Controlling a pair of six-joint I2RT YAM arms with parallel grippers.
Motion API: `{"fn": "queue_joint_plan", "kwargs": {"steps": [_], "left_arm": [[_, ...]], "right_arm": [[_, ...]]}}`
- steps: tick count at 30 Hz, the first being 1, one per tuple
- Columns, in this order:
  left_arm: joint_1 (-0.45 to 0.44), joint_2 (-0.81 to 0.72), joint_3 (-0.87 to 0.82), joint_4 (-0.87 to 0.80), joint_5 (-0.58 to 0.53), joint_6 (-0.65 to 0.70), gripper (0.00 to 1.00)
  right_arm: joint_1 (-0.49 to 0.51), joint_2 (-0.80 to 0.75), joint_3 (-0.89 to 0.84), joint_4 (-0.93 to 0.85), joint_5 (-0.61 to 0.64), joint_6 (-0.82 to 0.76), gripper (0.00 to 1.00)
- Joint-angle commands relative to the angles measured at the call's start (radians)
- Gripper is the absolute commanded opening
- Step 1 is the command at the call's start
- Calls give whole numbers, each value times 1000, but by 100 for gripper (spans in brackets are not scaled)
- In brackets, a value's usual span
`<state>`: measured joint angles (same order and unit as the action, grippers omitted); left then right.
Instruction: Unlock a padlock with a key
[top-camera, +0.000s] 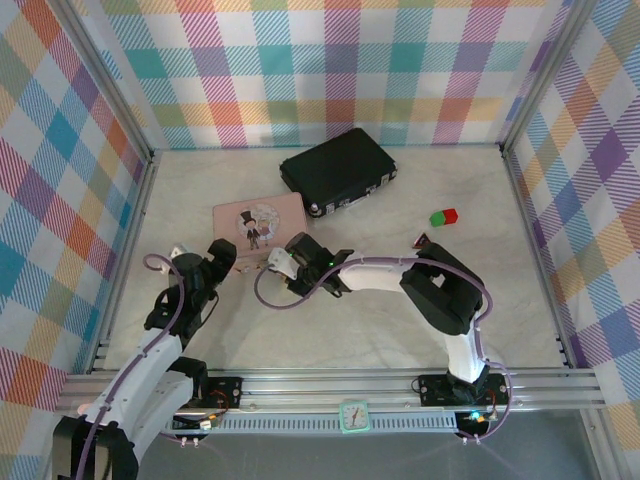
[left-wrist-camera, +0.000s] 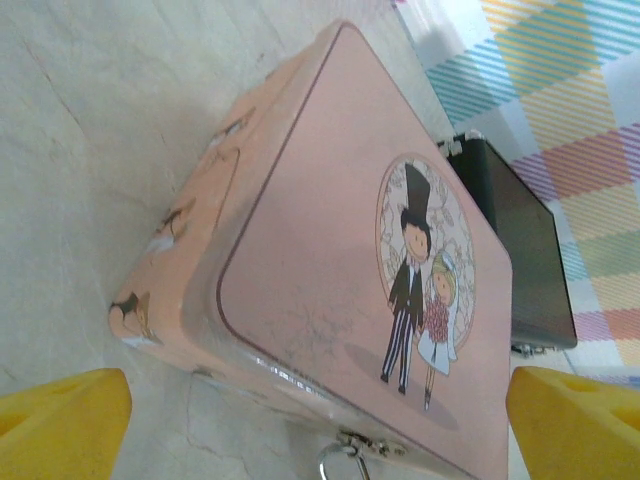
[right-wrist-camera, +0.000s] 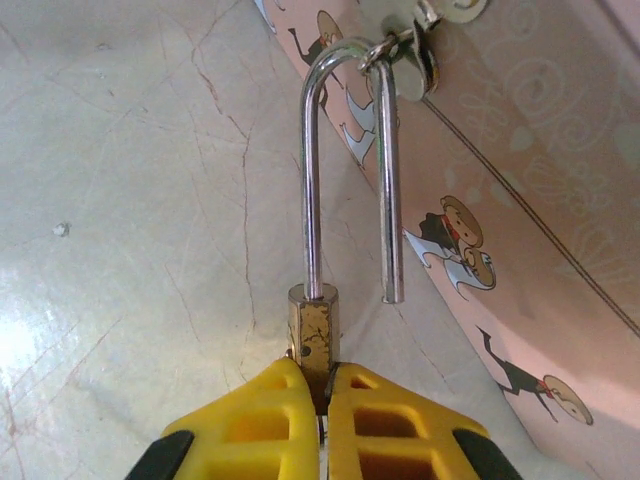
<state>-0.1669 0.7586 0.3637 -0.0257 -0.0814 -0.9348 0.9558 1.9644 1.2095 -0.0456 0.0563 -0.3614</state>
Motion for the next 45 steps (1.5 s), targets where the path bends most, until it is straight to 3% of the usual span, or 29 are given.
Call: {"fn": "queue_joint_plan", "kwargs": {"steps": [1,9,17,24,31,36,41,45], "left_arm": [[30,29,43,10,58,67,96],[32,71,50,26,118,133,94],[57,89,111,7,81,169,95],[135,208,165,66,122,179,95],[185,328,205,141,176,188,95],[200,369,212,175,190,198,95],[206,413,217,201,218,212,94],[207,453,227,215,250,262,92]], "right_arm": [[-14,-10,5,-55,-97,-97,0],[-27,21,38,-94,-141,-111,0],[-29,43,45,-85,-186,-96,25],[-31,62,50,-34,-211,-81,35],[-31,89,68,14,-205,-59,37],[-31,112,71,59,-189,-27,37],[-41,106,54,105,-187,-2,15],[-52,90,50,103,-212,-20,7]]}}
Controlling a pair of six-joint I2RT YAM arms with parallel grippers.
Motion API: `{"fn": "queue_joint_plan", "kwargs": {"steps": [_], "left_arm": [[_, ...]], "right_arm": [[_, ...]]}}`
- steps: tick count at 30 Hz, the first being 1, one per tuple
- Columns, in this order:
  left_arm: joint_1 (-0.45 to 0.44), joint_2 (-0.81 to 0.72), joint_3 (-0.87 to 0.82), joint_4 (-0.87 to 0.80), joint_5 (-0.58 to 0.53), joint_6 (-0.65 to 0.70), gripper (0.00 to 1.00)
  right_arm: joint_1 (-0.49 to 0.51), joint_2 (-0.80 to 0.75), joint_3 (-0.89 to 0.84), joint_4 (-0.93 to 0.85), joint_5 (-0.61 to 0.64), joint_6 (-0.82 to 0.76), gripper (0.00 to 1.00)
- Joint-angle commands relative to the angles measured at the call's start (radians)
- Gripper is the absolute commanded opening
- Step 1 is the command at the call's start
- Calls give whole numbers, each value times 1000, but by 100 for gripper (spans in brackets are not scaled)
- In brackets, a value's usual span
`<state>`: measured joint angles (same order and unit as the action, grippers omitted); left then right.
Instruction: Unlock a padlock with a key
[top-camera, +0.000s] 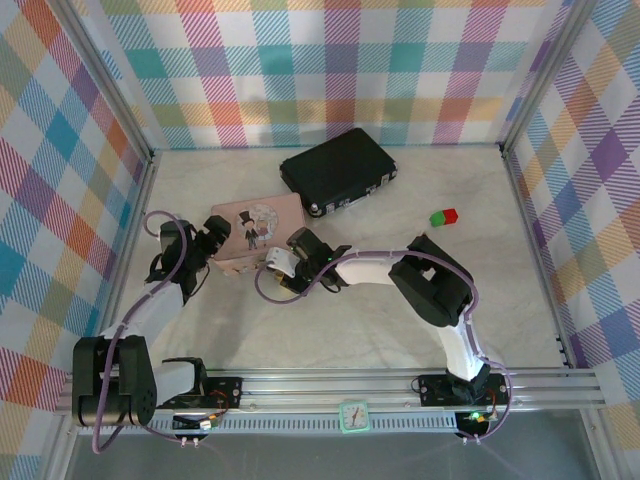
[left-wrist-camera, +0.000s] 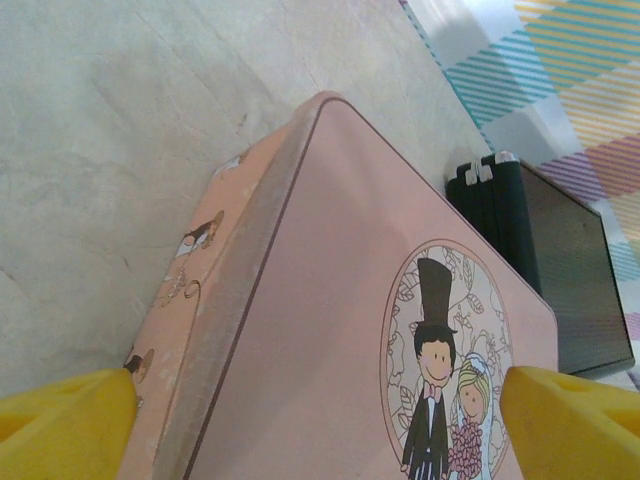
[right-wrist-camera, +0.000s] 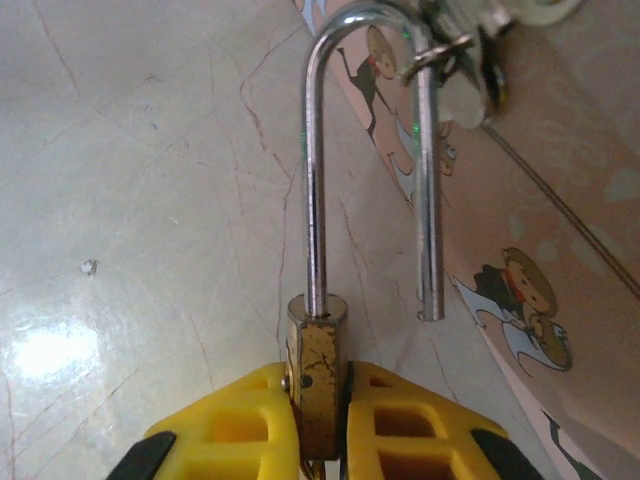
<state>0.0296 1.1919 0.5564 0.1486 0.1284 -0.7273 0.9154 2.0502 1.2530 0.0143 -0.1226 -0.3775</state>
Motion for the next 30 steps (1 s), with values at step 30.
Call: {"fn": "queue_joint_plan", "kwargs": {"steps": [30], "left_arm": [[-24,142,45,67,272,165,75]], "right_arm": [[-31,62,273,-193,-95,-268,0]]}}
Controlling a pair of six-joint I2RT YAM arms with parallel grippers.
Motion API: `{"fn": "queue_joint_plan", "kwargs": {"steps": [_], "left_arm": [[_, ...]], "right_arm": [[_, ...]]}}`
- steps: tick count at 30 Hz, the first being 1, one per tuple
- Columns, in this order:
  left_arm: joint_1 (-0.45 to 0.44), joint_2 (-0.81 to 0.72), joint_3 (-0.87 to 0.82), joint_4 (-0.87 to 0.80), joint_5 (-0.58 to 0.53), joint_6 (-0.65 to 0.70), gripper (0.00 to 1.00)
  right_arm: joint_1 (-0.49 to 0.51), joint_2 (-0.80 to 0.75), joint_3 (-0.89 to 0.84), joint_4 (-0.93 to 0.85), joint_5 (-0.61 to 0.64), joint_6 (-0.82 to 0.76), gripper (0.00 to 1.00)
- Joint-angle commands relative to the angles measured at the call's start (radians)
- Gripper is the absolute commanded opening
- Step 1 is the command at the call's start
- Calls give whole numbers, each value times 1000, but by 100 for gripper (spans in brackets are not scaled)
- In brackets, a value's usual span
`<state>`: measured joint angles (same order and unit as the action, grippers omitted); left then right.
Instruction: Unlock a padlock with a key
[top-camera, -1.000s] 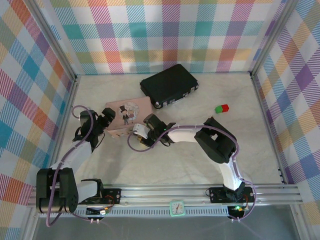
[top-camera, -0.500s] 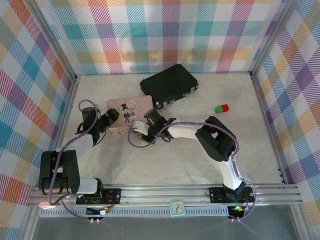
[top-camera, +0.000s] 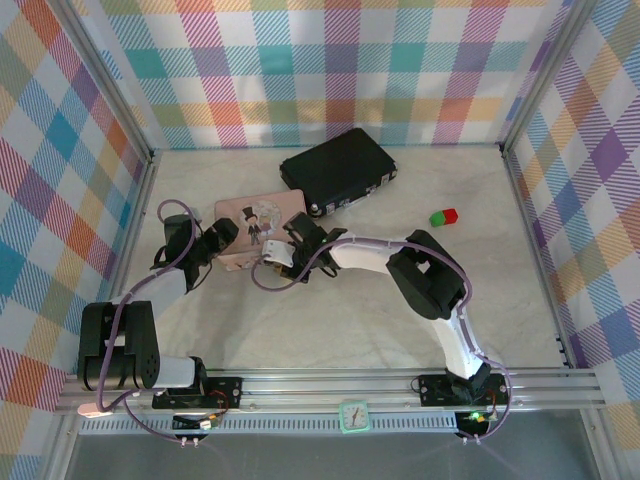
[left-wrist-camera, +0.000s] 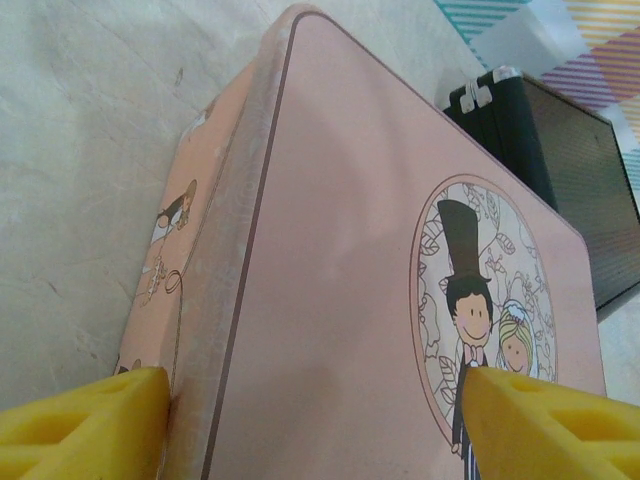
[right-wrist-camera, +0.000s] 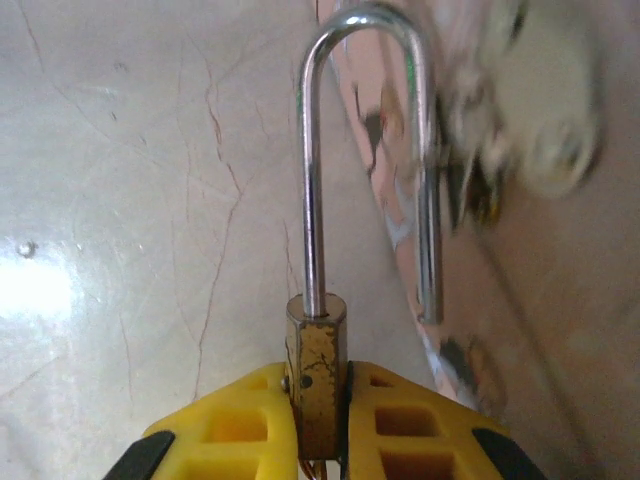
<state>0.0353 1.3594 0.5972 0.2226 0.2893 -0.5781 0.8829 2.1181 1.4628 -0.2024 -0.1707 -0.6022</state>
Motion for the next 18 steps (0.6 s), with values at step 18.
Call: {"fn": "queue_joint_plan", "kwargs": {"steps": [18], "left_arm": [[-72,-93,-13,-96,-32,-32,78]], "right_arm": [[1,7,65,69,-165,97,0]]}}
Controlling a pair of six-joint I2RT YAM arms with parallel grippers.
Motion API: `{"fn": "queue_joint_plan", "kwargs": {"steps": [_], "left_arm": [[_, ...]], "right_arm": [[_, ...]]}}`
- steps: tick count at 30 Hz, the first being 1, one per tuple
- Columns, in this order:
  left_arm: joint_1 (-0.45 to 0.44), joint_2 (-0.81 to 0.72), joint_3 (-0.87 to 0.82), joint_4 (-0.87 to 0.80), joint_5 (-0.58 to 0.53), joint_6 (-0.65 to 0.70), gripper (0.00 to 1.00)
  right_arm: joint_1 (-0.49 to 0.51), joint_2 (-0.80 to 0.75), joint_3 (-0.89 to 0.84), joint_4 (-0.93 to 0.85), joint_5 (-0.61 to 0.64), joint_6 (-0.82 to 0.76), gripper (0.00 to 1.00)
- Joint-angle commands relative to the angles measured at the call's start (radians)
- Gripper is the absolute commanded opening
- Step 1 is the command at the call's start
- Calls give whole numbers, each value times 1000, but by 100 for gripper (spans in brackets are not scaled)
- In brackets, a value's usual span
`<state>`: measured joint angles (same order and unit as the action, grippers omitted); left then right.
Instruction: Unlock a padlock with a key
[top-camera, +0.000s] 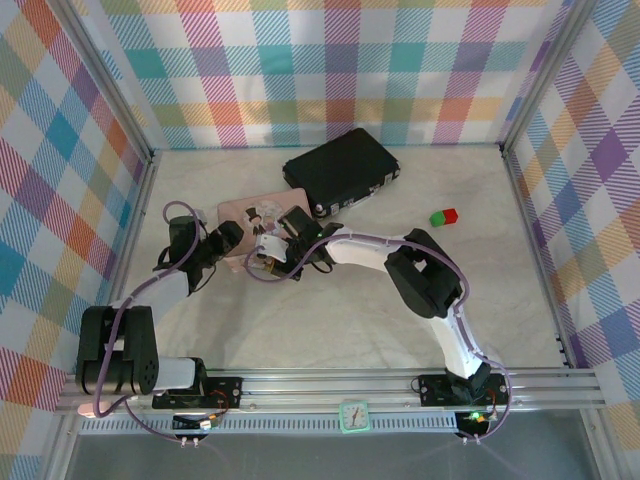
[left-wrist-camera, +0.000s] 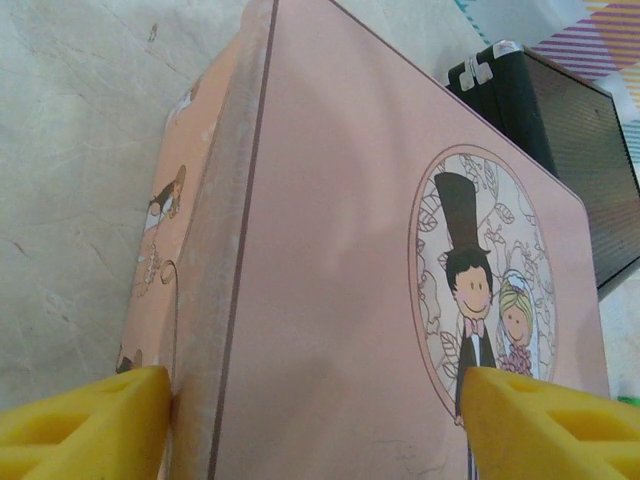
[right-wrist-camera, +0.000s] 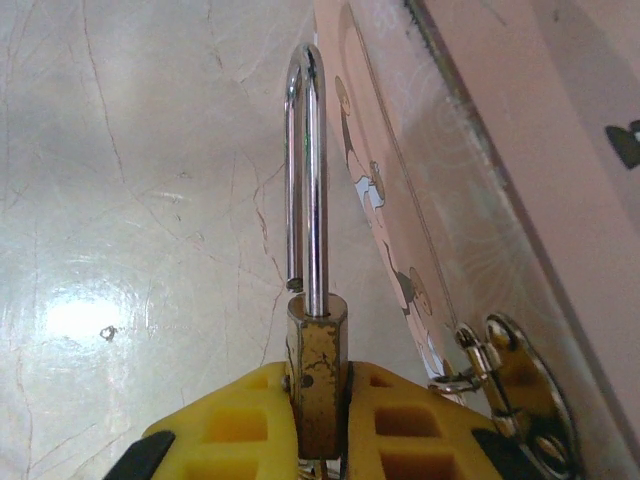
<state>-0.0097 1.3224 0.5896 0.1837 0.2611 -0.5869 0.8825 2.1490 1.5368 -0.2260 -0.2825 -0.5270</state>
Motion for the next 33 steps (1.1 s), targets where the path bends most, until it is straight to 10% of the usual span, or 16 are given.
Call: {"fn": "queue_joint_plan", "kwargs": {"steps": [1,23,33], "left_arm": [[-25,-73,-1,-81,-35,-23,79],[19,-355,74,-442,-333,22,95],[19,-328,56,-397,-324,-23,95]], "right_arm": [[2,-39,-29,106,-58,29,0],[1,-403,-592,67,100,297,6],[-14,-381,-588,76,157,334,38]]}}
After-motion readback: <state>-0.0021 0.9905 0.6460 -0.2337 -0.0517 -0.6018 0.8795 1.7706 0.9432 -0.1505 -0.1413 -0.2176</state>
